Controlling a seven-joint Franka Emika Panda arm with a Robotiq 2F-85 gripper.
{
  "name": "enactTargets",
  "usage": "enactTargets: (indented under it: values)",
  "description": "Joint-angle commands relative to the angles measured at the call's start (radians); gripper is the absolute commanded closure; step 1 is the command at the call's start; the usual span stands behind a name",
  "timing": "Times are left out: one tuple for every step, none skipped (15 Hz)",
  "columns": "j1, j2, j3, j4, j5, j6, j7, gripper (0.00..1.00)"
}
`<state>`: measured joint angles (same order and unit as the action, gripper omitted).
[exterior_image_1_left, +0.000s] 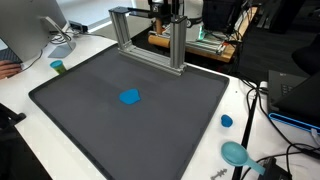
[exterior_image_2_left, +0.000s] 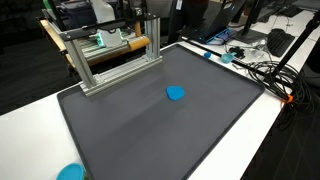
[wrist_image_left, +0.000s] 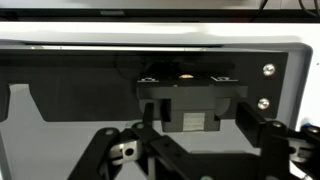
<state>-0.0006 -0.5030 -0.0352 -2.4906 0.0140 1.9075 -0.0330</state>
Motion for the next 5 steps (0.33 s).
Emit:
enactTargets:
  values:
    - [-0.02, -0.101, -0.019, -0.025, 0.028, -0.006, 0.011, 0.0]
    - [-0.032, -0.151, -0.027, -0.037, 0.029, 0.01, 0.017, 0.0]
    - [-0.04, -0.196, -0.04, -0.043, 0.033, 0.023, 0.008, 0.0]
    - [-0.046, -0.231, -0.051, -0.039, 0.031, 0.024, -0.005, 0.0]
    - [-0.038, -0.112, -0.027, 0.003, 0.007, 0.008, 0.007, 0.0]
